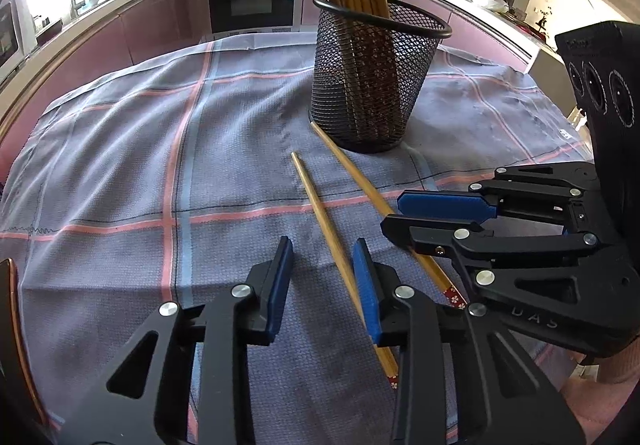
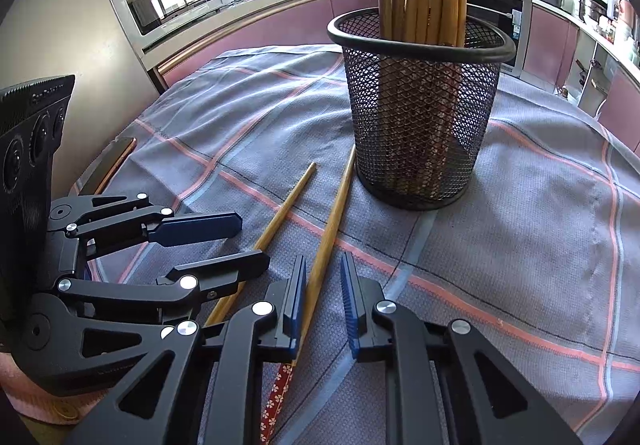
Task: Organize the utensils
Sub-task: 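Close the left gripper on a chopstick while the right gripper grasps the other, then lift the left gripper's chopstick into the mesh holder while the right gripper inserts its own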
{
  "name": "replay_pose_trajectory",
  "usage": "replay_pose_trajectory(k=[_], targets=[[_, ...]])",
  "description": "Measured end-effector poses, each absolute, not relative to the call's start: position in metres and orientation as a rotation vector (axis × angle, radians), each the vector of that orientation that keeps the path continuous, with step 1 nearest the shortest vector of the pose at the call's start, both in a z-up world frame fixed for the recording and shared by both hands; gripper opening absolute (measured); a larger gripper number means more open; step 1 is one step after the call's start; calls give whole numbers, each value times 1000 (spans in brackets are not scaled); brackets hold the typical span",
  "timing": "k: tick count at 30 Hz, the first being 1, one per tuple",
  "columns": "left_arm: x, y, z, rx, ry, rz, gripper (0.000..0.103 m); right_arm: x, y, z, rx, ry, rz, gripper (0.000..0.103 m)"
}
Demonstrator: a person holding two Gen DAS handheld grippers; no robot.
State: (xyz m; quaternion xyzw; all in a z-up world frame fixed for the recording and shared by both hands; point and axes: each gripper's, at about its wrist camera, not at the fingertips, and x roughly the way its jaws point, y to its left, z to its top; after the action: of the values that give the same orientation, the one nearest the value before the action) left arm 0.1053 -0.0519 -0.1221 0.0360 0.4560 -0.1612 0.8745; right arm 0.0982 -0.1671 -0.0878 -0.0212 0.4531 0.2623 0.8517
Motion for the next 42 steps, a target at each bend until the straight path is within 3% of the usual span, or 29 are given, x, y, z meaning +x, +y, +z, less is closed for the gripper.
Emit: replay_pose_trajectory(k=[8, 13, 29, 42], targets=[[109, -48, -123, 34, 966, -325, 13, 98, -169, -87, -26, 952, 553, 6], [110, -46, -123, 14, 971, -314, 10, 98, -173, -86, -17, 950, 557, 5], [109, -40, -118, -43, 977, -333, 7, 86, -180, -66, 2, 877, 605, 5], [100, -25, -82, -83, 896, -359, 7, 76, -190, -39, 34, 787, 616, 5]])
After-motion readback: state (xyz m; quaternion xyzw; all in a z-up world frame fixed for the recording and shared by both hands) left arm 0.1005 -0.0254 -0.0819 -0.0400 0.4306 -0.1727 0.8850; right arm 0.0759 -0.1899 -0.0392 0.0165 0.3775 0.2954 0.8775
